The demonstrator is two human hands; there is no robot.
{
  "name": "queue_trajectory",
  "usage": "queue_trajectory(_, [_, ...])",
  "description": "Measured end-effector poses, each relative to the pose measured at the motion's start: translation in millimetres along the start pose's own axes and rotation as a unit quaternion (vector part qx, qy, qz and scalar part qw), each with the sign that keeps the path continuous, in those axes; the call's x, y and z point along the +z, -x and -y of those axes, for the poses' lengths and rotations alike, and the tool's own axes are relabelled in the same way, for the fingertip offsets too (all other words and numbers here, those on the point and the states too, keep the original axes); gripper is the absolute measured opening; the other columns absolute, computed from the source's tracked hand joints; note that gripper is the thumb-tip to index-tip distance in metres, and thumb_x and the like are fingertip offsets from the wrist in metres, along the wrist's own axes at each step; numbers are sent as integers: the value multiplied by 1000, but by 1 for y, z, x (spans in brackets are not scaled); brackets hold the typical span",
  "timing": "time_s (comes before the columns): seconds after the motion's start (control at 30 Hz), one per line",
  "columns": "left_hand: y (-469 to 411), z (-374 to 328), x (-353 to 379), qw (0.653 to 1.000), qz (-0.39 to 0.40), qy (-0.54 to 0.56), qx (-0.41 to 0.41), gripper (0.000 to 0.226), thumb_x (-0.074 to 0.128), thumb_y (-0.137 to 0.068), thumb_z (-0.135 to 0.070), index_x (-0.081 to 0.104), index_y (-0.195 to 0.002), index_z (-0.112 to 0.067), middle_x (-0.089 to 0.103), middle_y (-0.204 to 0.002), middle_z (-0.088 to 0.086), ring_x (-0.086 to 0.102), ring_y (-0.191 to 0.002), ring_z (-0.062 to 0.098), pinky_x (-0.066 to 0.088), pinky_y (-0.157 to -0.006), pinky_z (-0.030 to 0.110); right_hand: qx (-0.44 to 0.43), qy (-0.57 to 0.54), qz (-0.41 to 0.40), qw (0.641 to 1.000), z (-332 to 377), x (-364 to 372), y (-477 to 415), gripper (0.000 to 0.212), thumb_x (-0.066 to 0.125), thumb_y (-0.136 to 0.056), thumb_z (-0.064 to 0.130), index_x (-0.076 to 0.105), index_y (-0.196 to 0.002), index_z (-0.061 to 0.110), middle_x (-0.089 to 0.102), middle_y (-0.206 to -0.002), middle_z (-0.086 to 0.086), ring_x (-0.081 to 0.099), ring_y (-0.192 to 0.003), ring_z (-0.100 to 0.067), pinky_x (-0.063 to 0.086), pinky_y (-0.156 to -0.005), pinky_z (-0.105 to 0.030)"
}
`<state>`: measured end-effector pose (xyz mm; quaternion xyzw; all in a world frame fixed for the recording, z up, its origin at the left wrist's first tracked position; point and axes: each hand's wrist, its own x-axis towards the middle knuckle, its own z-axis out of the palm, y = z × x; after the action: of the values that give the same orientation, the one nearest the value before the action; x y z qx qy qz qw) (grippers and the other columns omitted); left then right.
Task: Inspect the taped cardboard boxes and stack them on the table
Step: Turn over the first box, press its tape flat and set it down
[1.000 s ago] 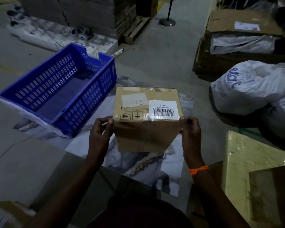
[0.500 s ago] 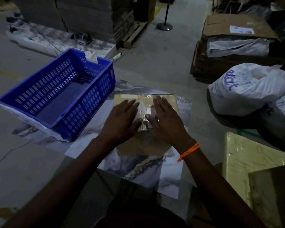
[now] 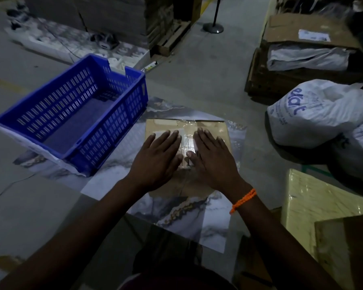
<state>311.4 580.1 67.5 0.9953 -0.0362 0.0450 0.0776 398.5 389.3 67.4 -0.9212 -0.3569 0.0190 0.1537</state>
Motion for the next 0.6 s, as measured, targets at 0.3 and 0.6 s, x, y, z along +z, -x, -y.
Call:
queue_trajectory(0.3, [43, -9, 8, 999, -27, 2, 30, 63, 33, -105, -50, 39, -155, -12, 29, -165, 6, 26, -153, 22, 26, -122, 49, -31, -10, -33, 999, -1, 6, 59, 67, 28, -107, 54, 44, -155, 9, 37, -164, -10, 30, -155, -21, 26, -126, -45])
queue_trajectory(0.6, [38, -5, 13, 997, -67, 35, 28, 62, 34, -104, -51, 45, -152, -13, 33, -163, 5, 27, -152, 22, 28, -121, 48, -40, -46, -31, 998, -6, 1, 50, 74, 19, -108, 59, 51, -151, 8, 45, -160, -11, 36, -152, -22, 31, -123, -50])
